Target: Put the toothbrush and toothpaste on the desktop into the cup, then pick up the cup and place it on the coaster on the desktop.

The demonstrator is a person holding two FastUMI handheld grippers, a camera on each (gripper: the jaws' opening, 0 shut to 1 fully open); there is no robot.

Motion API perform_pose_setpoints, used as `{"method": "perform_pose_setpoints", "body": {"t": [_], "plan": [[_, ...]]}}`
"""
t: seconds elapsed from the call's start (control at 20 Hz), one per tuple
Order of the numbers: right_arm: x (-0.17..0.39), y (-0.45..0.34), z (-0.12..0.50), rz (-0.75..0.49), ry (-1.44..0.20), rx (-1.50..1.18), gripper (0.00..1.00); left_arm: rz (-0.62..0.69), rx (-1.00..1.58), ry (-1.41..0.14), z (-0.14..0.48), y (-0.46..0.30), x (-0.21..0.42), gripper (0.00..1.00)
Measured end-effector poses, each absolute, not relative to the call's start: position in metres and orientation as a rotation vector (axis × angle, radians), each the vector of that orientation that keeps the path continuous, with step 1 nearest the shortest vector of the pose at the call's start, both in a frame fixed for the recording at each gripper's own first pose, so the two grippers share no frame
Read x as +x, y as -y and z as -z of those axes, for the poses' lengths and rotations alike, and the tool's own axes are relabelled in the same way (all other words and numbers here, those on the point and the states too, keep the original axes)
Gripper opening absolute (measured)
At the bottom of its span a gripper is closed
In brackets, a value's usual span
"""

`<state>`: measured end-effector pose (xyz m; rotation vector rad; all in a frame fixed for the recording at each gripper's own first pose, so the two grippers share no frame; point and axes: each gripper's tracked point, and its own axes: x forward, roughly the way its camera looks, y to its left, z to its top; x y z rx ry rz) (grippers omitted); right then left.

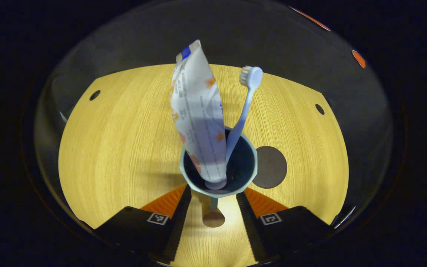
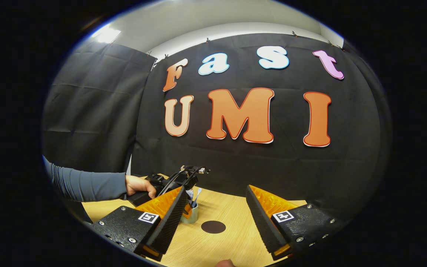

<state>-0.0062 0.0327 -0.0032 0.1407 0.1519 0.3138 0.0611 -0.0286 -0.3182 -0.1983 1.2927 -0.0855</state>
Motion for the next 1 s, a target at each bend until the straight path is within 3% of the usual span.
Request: {"method": "perform_pose_setpoints", "body": {"t": [0.15, 0.25, 0.3, 0.6, 1.0], "plan": [[-0.009, -0.033, 0.009, -0.314, -0.166, 0.148, 0.96, 0.065, -0.168, -1.302, 0.316, 0.029, 0.057, 0.59], [-0.010, -0.033, 0.010, -0.316, -0.169, 0.154, 0.96, 0.047, -0.174, -1.295, 0.307, 0.029, 0.060, 0.31], [-0.011, -0.033, 0.011, -0.315, -0.171, 0.154, 0.96, 0.050, -0.168, -1.295, 0.308, 0.030, 0.062, 0.28], [-0.015, -0.029, 0.011, -0.305, -0.167, 0.179, 0.96, 0.052, -0.150, -1.251, 0.307, 0.029, 0.065, 0.22], [-0.019, -0.024, 0.013, -0.282, -0.167, 0.187, 0.96, 0.063, -0.093, -1.163, 0.302, 0.027, 0.074, 0.21]]}}
